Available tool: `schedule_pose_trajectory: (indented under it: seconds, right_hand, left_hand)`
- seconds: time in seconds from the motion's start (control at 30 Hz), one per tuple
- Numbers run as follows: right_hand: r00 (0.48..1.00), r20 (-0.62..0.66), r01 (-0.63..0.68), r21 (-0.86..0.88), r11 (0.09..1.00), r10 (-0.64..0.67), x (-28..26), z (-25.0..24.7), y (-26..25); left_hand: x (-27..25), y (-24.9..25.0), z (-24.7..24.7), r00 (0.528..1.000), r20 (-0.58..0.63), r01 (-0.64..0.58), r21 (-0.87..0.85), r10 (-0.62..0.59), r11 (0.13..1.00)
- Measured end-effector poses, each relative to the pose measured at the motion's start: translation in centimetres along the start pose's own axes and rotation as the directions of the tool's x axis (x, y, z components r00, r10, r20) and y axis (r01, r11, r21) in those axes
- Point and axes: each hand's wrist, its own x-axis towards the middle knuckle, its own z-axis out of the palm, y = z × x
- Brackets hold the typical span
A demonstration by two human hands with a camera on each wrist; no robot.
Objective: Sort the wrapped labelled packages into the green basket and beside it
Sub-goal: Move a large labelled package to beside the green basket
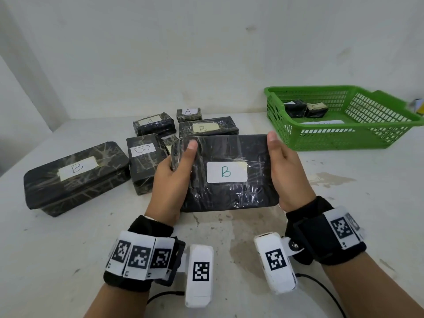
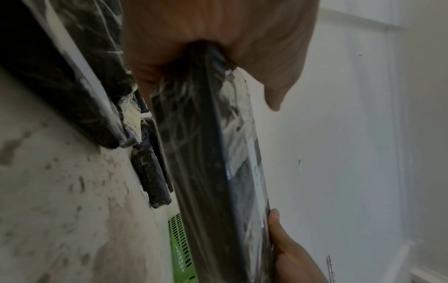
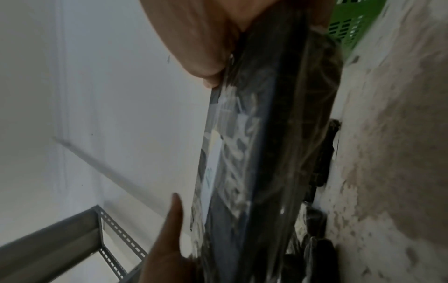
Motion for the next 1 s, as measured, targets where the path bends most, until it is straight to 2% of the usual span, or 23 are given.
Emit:
schedule_pose_trajectory:
  seconds: [0.1, 0.17, 0.33, 0.47, 0.63, 0.73, 0.83, 1.0]
  right_hand:
    - [0.998, 0.053, -0.047, 0.043, 0.998, 0.044, 0.0, -0.2, -0.1]
    - [0.996, 0.082, -0.048, 0.062, 0.997, 0.043, -0.1, -0.1, -0.1]
    - [1.000, -0.003, 0.002, 0.050, 0.999, -0.001, 0.0, 0.1, 0.9]
    - [0.999, 0.016, -0.052, 0.103, 0.993, 0.051, -0.2, 0.3, 0.6]
    - [0.998, -0.017, -0.058, 0.123, 0.991, 0.061, -0.6, 0.6, 1.1]
    - [0.997, -0.033, -0.064, 0.147, 0.987, 0.070, -0.6, 0.7, 1.2]
    - [0.997, 0.011, -0.082, 0.201, 0.976, 0.082, -0.7, 0.7, 0.7]
    - [0.998, -0.038, -0.033, 0.149, 0.988, 0.039, -0.7, 0.7, 0.9]
  left_hand:
    - [0.1, -0.2, 0.1, 0.999, -0.044, -0.015, 0.026, 0.016, 1.000]
    - [0.1, -0.1, 0.1, 0.999, -0.031, -0.011, 0.017, 0.012, 1.000]
    - [-0.2, -0.1, 0.2, 0.999, 0.028, 0.019, 0.002, -0.019, 1.000]
    - [-0.1, -0.2, 0.1, 0.999, -0.009, 0.040, 0.006, -0.040, 0.999]
    - [-0.2, 0.1, 0.2, 0.995, 0.067, 0.072, 0.006, -0.072, 0.997]
    - [-0.1, -0.1, 0.0, 0.997, 0.021, 0.071, 0.009, -0.071, 0.997]
    - [0.0, -0.2, 0.0, 0.998, -0.011, 0.062, 0.016, -0.062, 0.998]
    - [-0.6, 0.3, 0.3, 0.999, 0.035, 0.039, 0.019, -0.039, 0.999]
